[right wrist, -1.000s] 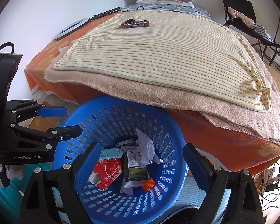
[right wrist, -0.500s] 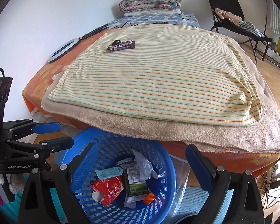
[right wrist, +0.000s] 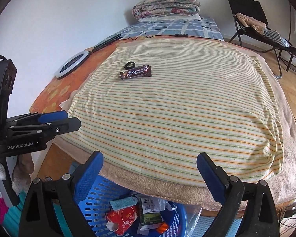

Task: Collect trash
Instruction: 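Move both grippers back over the striped towel, then move left gripper to black hair tie while right gripper grasps Snickers wrapper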

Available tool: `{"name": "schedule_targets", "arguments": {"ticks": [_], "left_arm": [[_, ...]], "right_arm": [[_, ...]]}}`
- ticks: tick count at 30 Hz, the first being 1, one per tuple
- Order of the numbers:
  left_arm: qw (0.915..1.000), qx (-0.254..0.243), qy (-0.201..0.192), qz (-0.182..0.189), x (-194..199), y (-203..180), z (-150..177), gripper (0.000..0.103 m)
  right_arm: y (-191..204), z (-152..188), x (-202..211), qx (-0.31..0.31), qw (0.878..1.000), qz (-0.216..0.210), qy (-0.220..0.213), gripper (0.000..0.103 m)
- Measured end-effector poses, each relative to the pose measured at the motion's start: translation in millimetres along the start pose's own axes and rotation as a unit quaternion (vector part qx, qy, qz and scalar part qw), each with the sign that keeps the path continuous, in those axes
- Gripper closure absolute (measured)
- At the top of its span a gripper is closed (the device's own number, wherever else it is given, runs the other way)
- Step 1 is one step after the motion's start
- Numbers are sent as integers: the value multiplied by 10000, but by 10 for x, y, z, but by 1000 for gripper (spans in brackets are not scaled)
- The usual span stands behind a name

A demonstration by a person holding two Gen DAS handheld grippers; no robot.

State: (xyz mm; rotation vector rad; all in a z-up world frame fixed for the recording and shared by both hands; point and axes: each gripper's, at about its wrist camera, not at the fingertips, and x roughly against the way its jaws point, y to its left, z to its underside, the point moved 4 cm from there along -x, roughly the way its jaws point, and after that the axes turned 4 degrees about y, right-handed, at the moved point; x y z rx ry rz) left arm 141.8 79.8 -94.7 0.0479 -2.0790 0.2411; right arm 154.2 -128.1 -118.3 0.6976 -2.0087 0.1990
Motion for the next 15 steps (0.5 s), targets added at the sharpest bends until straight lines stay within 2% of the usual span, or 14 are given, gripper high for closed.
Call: {"name": "schedule_targets", "arguments": {"ticks": [8,15], "left_arm": [[9999,-4,-109,-104,-222,185,-457,43],[9999,1,-116,-48,-445,269,-813,43]], "right_arm": [[61,-432,-155,244,9995,-18,-194,6],[-121,-794,-468,-112,9999,-14,-124,7]]}}
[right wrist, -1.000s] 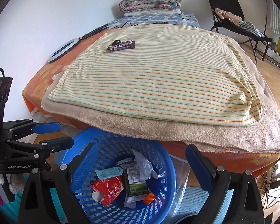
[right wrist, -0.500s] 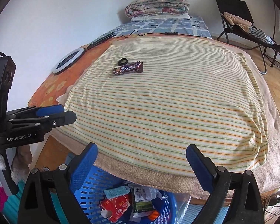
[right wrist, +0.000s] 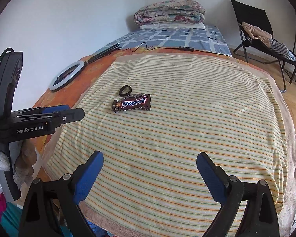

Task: Collect trash
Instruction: 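Move left gripper to black hair tie while right gripper grasps Snickers wrapper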

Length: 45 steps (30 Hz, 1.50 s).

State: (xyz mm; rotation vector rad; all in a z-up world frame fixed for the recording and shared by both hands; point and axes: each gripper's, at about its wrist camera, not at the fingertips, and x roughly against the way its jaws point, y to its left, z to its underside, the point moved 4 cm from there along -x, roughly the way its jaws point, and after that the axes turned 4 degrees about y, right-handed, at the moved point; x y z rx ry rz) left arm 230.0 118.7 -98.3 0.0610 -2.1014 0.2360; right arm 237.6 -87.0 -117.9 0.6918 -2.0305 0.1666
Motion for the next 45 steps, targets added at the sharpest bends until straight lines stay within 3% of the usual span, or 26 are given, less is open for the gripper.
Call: {"name": "schedule_targets", "arguments": {"ticks": [5,8,10,13,17,21,27,33,35,39,41,45], "left_arm": [[9998,189,9,108,-202,125,-282,44],[9996,227,82,162,-355,173,-447,56],[9995,243,118,169,-459,194,-534,58],[9992,237,222,241,-611,201,-625,68],[9988,259,304,286,-773,204,-705,69],[9987,211,429,201,-923,204,-725,76],[9985,72,544,24,-1095,203,-709,77],[9988,-11,484,-86,-1195,196,-711,90],[9989,-15,448,-111,-1199,198,-715,96],[9993,-29,356,-119,-1197,192,-716,98],[9994,-41,326,-142,-1187,186,-711,99],[9995,-5,288,-133,-1128,199,-689,100]], "right_arm": [[-154,-200,-272,-392,9986,-309,177,14],[-218,-314,-453,-675,9957,-559,311,19],[-231,-389,-555,-728,9946,-667,317,22],[-205,-476,-698,-650,9951,-676,309,27],[-151,-539,-869,-582,9949,-741,362,33],[-96,-605,-989,-581,9947,-774,360,33],[-28,-693,-1120,-478,9958,-706,328,34],[42,-763,-1204,-303,9977,-557,236,35],[96,-760,-1229,-156,9984,-487,230,45],[180,-714,-1240,135,9992,-324,165,61],[214,-692,-1233,269,9992,-263,158,80],[269,-659,-1190,421,9987,-267,116,93]]}}
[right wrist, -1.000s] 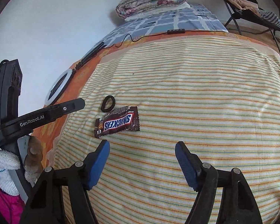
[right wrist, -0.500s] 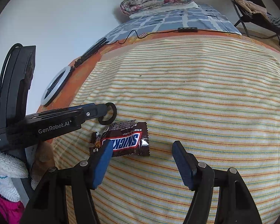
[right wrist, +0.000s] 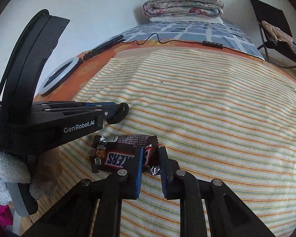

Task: Collect trash
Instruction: 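Move left gripper to black hair tie while right gripper grasps Snickers wrapper, then carry black hair tie in left gripper while right gripper carries wrapper to basket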

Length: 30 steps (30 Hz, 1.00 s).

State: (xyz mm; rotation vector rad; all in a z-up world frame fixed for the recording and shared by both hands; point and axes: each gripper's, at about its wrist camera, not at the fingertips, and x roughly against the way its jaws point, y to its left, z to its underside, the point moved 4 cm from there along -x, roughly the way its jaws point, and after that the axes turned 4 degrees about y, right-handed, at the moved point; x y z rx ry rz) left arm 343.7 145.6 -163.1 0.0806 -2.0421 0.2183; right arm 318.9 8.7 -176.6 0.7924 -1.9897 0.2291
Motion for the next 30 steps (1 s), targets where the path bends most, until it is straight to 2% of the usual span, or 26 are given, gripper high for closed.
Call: {"name": "schedule_targets", "arguments": {"ticks": [4,12,23,30], "left_arm": [[10000,46,-66,-16,90,44,19,100],[9998,31,-203,-52,379,76,124,100],[9991,-260,-328,-15,962,-145,513,100],[9984,-323,-414,207,1327,-315,843,100]], "right_arm": [[47,24,83,104,9999,53,-93,99],[74,14,382,181,9993,138,-308,100],[47,161,955,192,9979,255,-556,100],[115,403,1313,253,9974,301,-609,100]]}}
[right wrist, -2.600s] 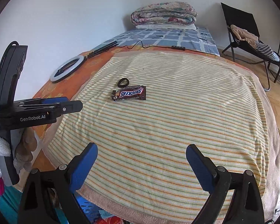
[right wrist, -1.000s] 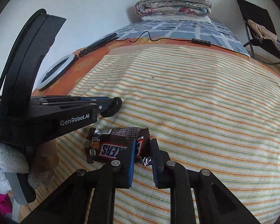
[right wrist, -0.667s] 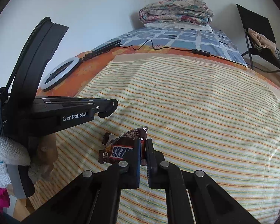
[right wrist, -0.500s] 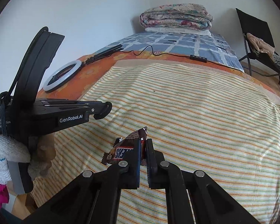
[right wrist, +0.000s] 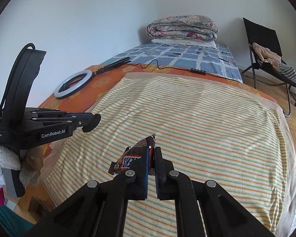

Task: Collect trash
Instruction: 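Carry black hair tie in left gripper while right gripper carries wrapper to basket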

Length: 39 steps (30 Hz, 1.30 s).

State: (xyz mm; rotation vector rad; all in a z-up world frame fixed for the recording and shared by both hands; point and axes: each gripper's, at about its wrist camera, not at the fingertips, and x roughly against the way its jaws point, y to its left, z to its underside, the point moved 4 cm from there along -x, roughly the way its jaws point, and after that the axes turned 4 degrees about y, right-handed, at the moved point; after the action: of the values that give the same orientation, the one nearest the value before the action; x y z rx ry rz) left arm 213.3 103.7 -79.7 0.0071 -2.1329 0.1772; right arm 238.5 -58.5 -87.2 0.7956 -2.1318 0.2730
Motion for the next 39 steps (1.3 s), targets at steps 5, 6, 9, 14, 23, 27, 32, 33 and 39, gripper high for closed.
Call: {"name": "schedule_targets", "arguments": {"ticks": [5,6,9,14,23,27,32,33,39], "left_arm": [[9998,-164,-44,50,231,-182,261,100],[9998,-173,-51,79,276,-213,313,100],[9997,-219,-81,116,391,-305,479,100],[9994,-307,-48,160,498,-443,770,100],[9989,-276,120,351,594,-623,1301,100],[9986,-302,183,384,601,-702,1488,100],[9982,-338,235,430,605,-777,1682,100],[9981,-356,251,434,599,-796,1716,100],[9971,-474,380,452,523,-899,1919,100]], "right_arm": [[55,181,250,19,10000,49,-34,100],[65,224,294,30,10000,61,-23,100],[95,364,429,47,9999,105,0,100],[146,618,625,20,9999,103,24,100],[200,1058,924,4,9999,98,93,100],[209,1271,1023,-22,9998,94,179,100],[211,1501,1086,-66,9995,89,292,100],[213,1531,1082,-63,9994,88,317,100],[234,1744,1078,-93,9989,64,449,100]]}}
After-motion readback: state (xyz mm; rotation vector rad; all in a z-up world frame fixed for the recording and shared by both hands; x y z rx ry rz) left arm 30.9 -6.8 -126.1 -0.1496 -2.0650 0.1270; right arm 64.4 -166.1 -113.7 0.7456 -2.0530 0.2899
